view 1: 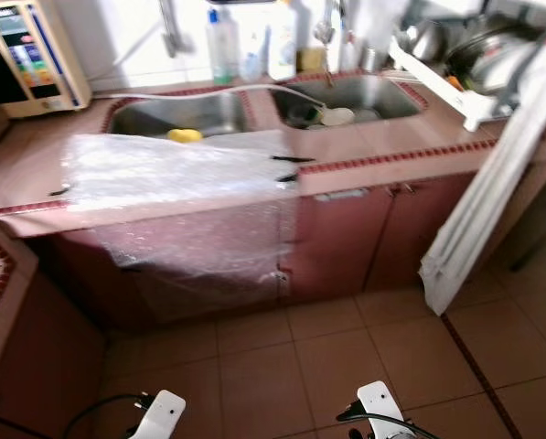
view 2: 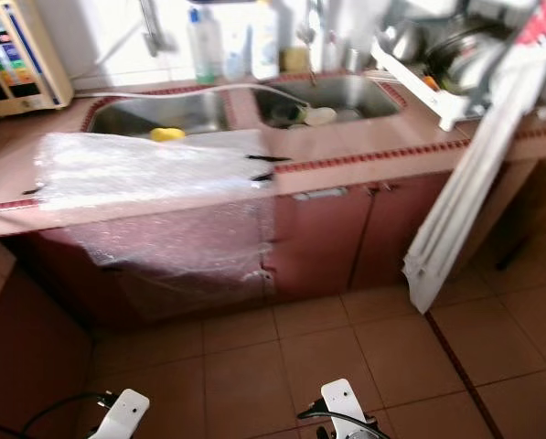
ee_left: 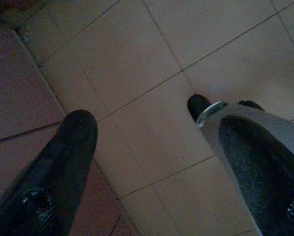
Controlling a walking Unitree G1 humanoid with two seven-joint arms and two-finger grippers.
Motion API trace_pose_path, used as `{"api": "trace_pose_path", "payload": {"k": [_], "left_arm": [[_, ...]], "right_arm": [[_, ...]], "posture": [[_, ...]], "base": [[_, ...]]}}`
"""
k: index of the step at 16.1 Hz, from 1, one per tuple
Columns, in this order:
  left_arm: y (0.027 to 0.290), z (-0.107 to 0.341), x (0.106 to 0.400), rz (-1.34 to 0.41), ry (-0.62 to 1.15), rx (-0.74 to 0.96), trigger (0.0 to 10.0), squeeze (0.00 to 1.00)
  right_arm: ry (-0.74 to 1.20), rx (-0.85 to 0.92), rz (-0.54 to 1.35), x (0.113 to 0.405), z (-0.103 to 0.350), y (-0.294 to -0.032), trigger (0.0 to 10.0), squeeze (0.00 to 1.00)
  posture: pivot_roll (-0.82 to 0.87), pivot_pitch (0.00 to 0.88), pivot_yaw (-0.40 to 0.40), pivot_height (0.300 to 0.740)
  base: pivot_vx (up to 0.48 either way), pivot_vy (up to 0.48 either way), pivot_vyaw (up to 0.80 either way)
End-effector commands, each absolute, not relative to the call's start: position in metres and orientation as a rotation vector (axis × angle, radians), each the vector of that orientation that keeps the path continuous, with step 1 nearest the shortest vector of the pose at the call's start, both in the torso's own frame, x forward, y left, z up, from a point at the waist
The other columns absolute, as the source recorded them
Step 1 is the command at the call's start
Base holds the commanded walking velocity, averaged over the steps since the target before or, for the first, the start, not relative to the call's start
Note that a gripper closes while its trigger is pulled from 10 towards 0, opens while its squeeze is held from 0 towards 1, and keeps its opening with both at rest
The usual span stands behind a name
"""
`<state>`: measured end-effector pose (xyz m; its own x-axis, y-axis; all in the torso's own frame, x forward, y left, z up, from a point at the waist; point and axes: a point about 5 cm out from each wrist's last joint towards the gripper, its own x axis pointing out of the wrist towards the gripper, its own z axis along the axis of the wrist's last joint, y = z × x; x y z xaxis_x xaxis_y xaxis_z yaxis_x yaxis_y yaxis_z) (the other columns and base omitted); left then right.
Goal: Kitchen organization
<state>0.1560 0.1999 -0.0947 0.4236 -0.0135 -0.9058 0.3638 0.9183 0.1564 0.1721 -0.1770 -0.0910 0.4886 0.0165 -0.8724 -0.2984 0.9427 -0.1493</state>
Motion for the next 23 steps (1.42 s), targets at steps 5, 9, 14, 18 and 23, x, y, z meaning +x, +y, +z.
{"api": "trace_pose_path", "payload": {"k": [5,9,14,18,23], "left_arm": [[0.194,-0.092,0.164,-0.273,1.092,0.356,10.0,0.00],[0.193,-0.091,0.167,-0.280,1.088,0.351,10.0,0.00],[0.192,-0.089,0.171,-0.278,1.068,0.324,10.0,0.00],[0.191,-0.089,0.171,-0.274,1.070,0.327,10.0,0.00],[0.183,-0.093,0.166,-0.275,1.087,0.317,10.0,0.00]], "right_arm": [[1.051,-0.337,0.181,0.171,-0.090,-0.191,10.0,0.00],[1.049,-0.344,0.185,0.171,-0.090,-0.192,10.0,0.00],[1.038,-0.344,0.192,0.174,-0.089,-0.190,10.0,0.00],[1.040,-0.338,0.197,0.174,-0.089,-0.187,10.0,0.00],[1.044,-0.346,0.210,0.172,-0.090,-0.186,10.0,0.00]], "posture": [[-0.10,0.016,0.072,0.740],[-0.10,0.013,0.073,0.740],[-0.10,0.005,0.074,0.740],[-0.10,0.003,0.074,0.740],[-0.10,0.004,0.075,0.740]], "base": [[0.000,-0.431,0.00],[0.000,-0.321,0.00],[0.000,-0.064,0.00],[0.000,0.000,0.00],[0.000,0.000,-0.67]]}}
